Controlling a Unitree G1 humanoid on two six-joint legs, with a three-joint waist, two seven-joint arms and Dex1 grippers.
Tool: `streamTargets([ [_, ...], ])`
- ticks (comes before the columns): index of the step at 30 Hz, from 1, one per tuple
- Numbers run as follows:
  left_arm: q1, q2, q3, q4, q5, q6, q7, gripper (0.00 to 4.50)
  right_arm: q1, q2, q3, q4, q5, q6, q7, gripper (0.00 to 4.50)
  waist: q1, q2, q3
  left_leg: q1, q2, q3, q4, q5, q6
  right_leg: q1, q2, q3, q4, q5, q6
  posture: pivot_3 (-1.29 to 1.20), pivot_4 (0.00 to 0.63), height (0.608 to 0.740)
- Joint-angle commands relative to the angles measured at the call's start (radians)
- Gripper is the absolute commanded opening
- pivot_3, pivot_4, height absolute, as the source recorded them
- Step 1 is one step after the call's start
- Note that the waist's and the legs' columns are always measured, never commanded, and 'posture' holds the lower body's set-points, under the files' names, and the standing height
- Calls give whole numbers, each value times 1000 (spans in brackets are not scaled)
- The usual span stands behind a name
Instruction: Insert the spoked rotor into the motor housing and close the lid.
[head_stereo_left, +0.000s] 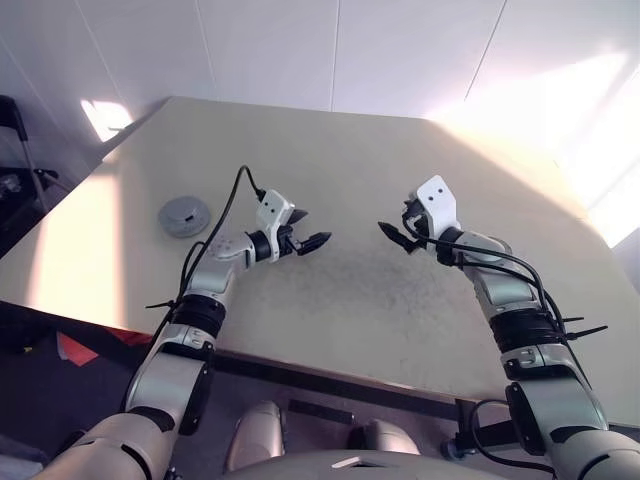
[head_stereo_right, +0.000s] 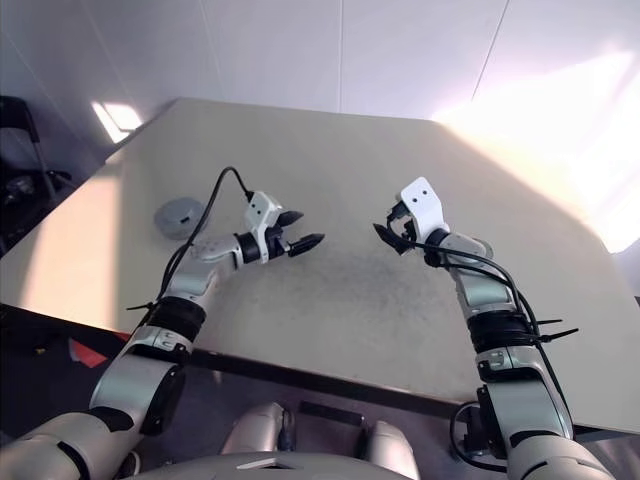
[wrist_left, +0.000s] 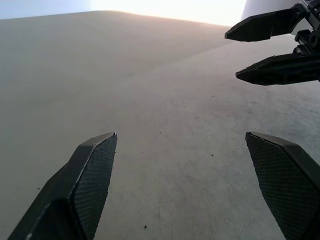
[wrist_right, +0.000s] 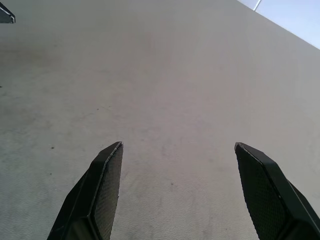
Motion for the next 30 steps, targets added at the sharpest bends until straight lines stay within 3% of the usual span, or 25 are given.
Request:
streamTargets([
  [1,-2,4,8,-50,-5,2,3,4343,-18,0,-13,-27,7,-10,11,4011,0,0,0,0,0,0,0,0,0,0,0,0,0,0,0,0,0,740],
  [30,-28,-10,6,-14,0,-11,6,4343,-31,-2,-31,-16,2,-16,-3,4011,-1,0,0,0,0,0,0,0,0,0,0,0,0,0,0,0,0,740],
])
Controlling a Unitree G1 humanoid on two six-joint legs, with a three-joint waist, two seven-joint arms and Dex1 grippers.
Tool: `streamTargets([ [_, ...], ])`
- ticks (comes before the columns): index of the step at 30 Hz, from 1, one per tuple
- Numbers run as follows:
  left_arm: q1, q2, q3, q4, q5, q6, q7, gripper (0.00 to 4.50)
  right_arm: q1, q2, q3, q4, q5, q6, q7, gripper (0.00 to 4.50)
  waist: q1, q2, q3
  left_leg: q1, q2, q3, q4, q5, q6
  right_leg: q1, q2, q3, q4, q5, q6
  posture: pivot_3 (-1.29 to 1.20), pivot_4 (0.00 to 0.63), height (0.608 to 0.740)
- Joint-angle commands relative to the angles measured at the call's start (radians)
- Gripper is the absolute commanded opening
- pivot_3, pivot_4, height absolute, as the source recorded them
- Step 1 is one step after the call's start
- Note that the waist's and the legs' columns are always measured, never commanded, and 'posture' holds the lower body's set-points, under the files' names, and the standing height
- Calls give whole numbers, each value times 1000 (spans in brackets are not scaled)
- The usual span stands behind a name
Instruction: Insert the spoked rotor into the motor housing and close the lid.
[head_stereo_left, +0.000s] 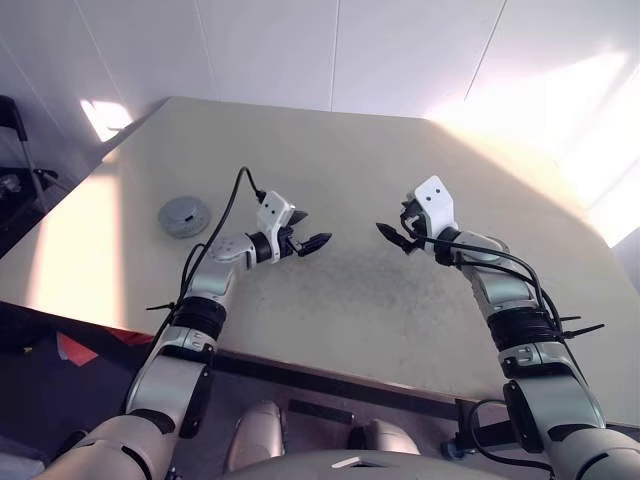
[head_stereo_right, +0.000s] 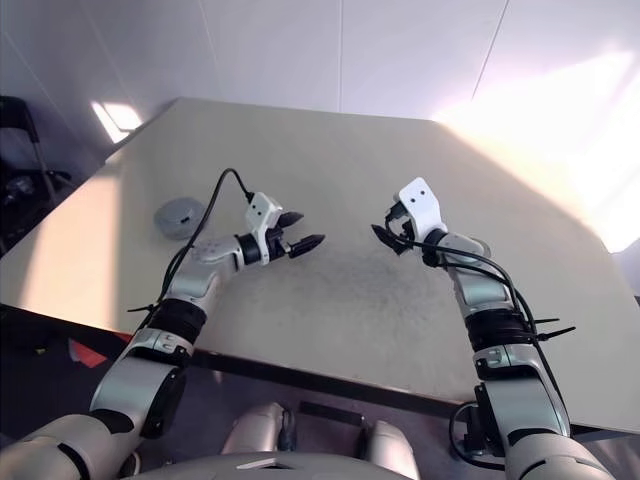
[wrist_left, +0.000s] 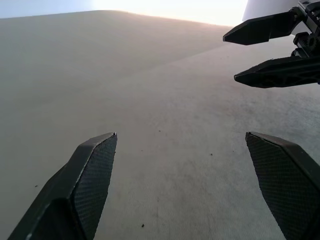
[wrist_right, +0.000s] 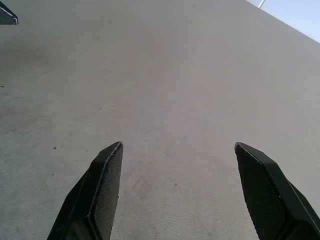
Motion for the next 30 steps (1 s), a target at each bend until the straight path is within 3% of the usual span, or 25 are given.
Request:
streamTargets([
  [1,-36,-3,6,-5,-1,-19,-7,4343,-22,-13,-27,-34,4,-18,-8,4011,0,0,0,0,0,0,0,0,0,0,0,0,0,0,0,0,0,740],
  [30,-39,-1,8,-11,5,-24,-4,4343,-54,-4,-16,2,-1,-38,-6,4011,-1,1,1,0,0,0,0,0,0,0,0,0,0,0,0,0,0,740],
])
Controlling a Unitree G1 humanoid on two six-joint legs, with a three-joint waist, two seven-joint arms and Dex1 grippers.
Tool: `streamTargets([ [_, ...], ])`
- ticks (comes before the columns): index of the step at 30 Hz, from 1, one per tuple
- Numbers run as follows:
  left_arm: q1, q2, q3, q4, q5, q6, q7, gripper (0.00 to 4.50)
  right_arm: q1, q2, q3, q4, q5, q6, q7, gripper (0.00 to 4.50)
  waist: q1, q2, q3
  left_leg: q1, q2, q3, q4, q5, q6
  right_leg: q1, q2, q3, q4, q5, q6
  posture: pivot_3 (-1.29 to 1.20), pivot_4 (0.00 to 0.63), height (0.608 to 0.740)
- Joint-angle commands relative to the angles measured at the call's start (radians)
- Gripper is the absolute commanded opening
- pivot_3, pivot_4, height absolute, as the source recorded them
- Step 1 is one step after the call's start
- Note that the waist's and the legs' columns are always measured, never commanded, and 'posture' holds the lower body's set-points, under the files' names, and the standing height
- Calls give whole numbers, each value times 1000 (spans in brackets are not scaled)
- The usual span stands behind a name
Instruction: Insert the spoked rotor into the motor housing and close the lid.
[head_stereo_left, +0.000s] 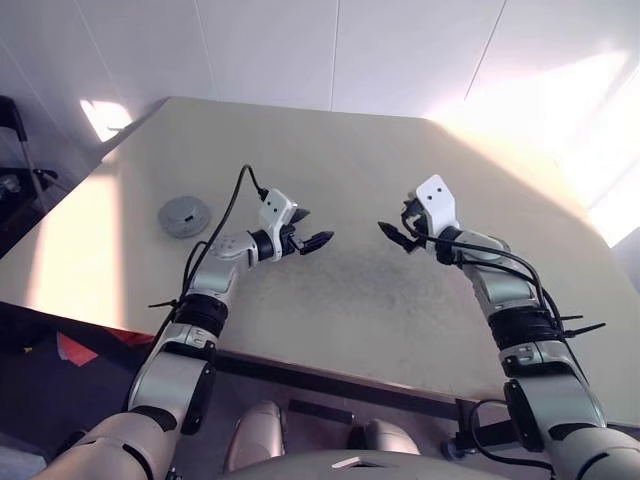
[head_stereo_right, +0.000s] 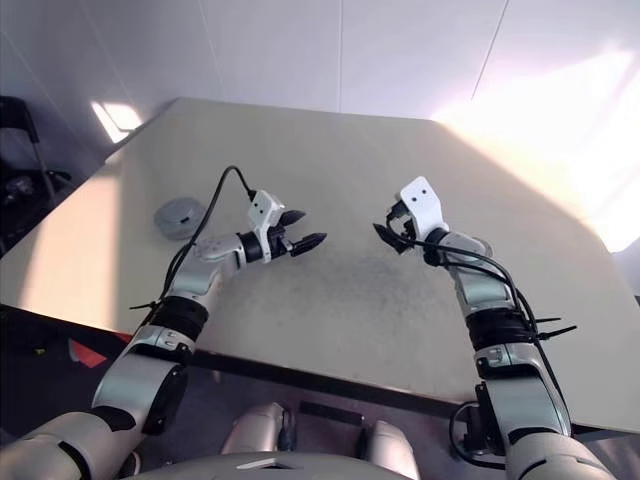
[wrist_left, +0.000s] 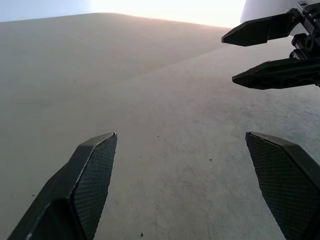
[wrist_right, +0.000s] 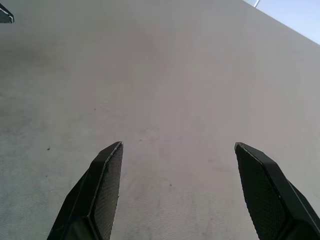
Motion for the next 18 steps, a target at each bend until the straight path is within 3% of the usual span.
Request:
streamTargets([
  [1,-26,3,8,-24,-1,-18,-1,4343,-34,-5,-14,-17,-2,-34,4,4011,0,0,0,0,0,0,0,0,0,0,0,0,0,0,0,0,0,740],
  [18,-32,-18,2,-18,3,-24,8,4343,-49,-1,-10,13,-12,-53,10,4011,1,2,2,0,0,0,0,0,1,0,0,0,-1,0,0,0,0,740],
])
